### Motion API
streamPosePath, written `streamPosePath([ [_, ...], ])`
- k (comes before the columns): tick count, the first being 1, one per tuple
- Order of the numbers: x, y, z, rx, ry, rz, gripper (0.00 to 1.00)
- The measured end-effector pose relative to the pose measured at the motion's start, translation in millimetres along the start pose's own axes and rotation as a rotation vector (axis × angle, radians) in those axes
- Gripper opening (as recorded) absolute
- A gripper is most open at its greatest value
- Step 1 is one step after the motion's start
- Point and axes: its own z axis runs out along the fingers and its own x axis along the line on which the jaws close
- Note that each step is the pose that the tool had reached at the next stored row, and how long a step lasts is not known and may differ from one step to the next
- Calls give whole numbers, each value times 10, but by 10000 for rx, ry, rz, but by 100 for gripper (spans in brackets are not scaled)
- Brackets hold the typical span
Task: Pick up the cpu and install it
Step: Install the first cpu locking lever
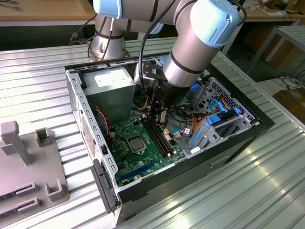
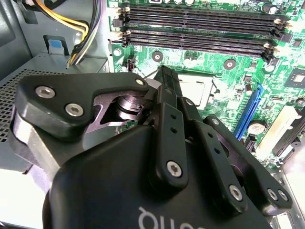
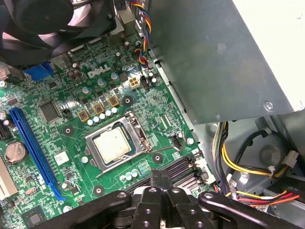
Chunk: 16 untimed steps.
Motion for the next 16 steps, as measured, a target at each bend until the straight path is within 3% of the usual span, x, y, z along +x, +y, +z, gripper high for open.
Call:
streamPosePath([
  [4, -67, 29, 33, -2, -3, 0, 11],
  [11, -146, 48, 146, -9, -37, 72, 11],
  [16, -212, 81, 156, 1, -42, 162, 11],
])
